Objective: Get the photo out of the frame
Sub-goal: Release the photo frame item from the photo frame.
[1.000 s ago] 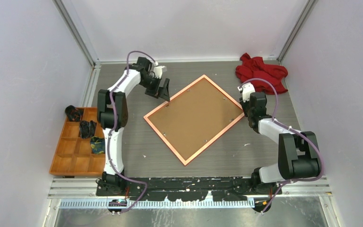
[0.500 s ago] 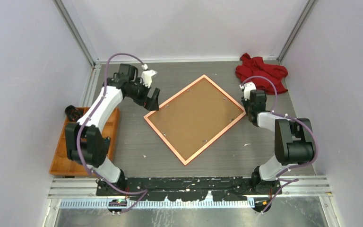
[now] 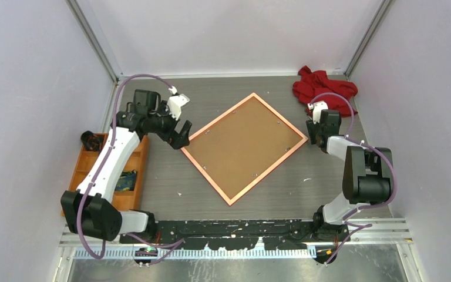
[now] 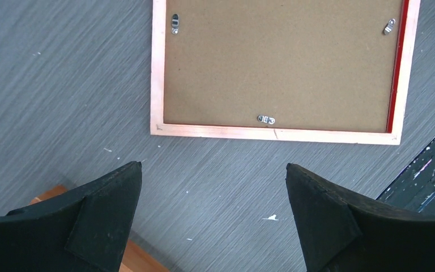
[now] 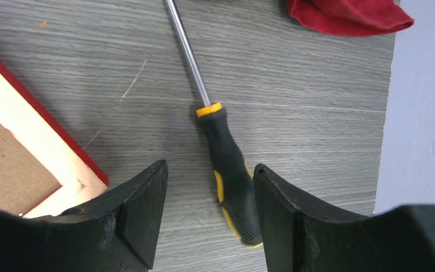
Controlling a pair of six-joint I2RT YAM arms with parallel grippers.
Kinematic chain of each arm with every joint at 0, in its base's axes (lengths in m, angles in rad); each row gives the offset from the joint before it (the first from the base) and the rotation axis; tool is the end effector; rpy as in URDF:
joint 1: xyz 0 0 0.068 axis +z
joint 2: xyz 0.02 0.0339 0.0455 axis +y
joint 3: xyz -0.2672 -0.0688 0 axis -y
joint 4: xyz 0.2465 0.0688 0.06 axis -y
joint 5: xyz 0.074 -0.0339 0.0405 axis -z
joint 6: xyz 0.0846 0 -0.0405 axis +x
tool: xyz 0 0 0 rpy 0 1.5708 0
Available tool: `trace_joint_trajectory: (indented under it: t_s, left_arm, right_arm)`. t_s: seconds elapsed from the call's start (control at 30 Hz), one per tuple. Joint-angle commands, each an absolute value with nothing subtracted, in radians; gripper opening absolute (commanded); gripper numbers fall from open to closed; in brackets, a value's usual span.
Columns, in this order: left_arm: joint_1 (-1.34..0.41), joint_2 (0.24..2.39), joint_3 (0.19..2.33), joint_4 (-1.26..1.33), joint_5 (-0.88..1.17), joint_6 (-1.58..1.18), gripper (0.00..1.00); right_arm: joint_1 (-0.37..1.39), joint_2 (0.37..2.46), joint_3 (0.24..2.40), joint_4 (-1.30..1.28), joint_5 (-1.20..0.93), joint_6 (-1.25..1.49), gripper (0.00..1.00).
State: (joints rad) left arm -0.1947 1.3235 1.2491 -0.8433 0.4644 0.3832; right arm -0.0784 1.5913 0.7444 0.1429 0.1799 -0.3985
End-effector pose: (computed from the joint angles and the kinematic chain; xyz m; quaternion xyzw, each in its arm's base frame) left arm 0.2829 -0.0944 0.2952 0.3334 0.8625 -0.1876 0.3313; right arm 0.3513 -0.0428 0.1339 -0.1068 0.8983 -0.1780 0.3872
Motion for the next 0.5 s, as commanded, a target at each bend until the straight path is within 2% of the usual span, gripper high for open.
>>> trace_joint_trajectory:
  t_s: [0.0,0.17,0.33,0.4,0.47]
  left_arm:
    - [-0.216,1.279,1.235,-0.861,0.474,0.442,1.0]
    - [-0.295,1.305,1.233,-0.863,0.455,0.478,1.0]
    - [-0.305,1.359,1.236,-0.853,0.678,0.571,1.0]
    - [-0.306,1.403,1.286,-0.874,0.674,0.561,1.0]
    - [-0.335,1.407,1.319,-0.857,0.55,0.548,1.0]
  right_arm:
    - [-0.092,1.598,0.785,0.124,0.163,-0.407,0.62]
    - [-0.094,1.603,0.799,0.103,0.163,-0.402,0.63]
    - [-0.095,1.578,0.792,0.11,0.164,-0.402,0.63]
    - [-0.095,1.553,0.785,0.12,0.168,-0.411,0.64]
    - [-0.095,1.498,0.775,0.119,0.158,-0.431,0.67]
